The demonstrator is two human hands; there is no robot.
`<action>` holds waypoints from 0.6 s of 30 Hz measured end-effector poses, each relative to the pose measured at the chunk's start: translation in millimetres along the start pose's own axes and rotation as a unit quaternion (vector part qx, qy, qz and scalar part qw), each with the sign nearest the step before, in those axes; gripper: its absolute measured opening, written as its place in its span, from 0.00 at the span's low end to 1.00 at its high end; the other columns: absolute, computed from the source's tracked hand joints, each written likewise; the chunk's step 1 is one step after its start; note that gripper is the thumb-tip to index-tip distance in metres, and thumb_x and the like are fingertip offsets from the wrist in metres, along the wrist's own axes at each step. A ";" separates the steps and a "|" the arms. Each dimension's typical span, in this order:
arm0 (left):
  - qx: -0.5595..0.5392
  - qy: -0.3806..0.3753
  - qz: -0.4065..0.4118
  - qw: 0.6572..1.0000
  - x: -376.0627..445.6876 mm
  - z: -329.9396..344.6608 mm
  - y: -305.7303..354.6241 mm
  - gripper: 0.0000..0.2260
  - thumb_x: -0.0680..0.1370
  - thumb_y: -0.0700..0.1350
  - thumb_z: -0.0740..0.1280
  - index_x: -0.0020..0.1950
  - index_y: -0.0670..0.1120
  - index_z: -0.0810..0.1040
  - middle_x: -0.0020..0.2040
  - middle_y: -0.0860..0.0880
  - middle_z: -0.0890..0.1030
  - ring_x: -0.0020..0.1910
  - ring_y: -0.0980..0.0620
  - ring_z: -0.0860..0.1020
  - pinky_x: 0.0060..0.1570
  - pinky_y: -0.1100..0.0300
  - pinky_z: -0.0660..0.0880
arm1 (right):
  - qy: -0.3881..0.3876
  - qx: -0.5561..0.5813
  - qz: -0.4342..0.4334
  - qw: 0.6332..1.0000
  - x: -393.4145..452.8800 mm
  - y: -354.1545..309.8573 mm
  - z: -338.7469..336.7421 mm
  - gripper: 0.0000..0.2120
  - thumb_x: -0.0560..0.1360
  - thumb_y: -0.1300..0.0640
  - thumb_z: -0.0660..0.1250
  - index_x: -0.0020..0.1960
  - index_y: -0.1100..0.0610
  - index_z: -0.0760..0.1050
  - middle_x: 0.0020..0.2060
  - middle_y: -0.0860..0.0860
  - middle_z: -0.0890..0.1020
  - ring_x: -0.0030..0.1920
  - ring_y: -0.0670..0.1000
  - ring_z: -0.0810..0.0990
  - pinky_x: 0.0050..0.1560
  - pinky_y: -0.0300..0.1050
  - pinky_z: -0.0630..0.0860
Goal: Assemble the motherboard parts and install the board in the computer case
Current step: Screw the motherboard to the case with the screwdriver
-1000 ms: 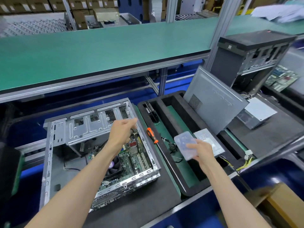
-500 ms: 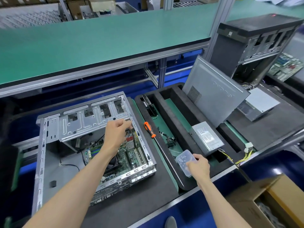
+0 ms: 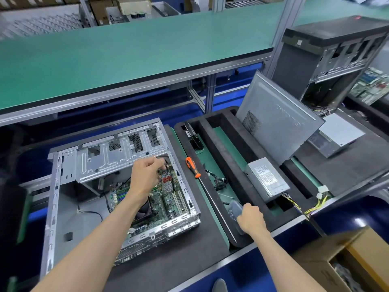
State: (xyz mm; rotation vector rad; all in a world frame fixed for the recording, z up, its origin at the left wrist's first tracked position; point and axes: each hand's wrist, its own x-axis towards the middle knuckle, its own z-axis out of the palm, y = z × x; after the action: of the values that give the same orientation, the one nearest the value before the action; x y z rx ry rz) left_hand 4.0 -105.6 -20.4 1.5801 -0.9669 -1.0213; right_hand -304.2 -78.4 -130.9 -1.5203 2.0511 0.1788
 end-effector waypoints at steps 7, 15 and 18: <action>-0.099 0.032 -0.059 0.993 5.1 -7.9 -6.1 0.19 0.78 0.41 0.67 0.26 0.47 0.72 0.22 0.52 0.62 0.21 0.53 0.56 0.22 0.63 0.54 | 0.153 0.025 -0.183 0.971 -1.1 -29.6 -10.0 0.11 0.80 0.59 0.63 0.61 0.57 0.74 0.56 0.53 0.76 0.55 0.54 0.77 0.55 0.46 0.72; -0.144 0.012 -0.120 0.982 8.0 -4.8 -10.6 0.18 0.77 0.43 0.66 0.27 0.48 0.69 0.26 0.51 0.60 0.23 0.53 0.54 0.21 0.63 0.54 | 0.120 0.110 -0.286 0.944 8.0 -111.2 -16.2 0.06 0.80 0.59 0.65 0.57 0.58 0.76 0.51 0.52 0.77 0.51 0.53 0.78 0.54 0.50 0.74; -0.163 0.007 -0.132 0.978 7.8 0.4 -11.2 0.20 0.79 0.43 0.66 0.26 0.49 0.70 0.25 0.52 0.61 0.22 0.53 0.55 0.19 0.63 0.55 | 0.121 0.083 -0.296 0.944 17.3 -128.9 -14.8 0.08 0.81 0.59 0.64 0.60 0.58 0.73 0.54 0.53 0.76 0.52 0.54 0.76 0.54 0.48 0.73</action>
State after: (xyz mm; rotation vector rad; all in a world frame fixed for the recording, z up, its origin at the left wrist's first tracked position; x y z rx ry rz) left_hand 7.3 -110.7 -32.6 1.4583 -0.5519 -1.2787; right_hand -195.2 -143.5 -98.7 -2.0426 1.6275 -0.4213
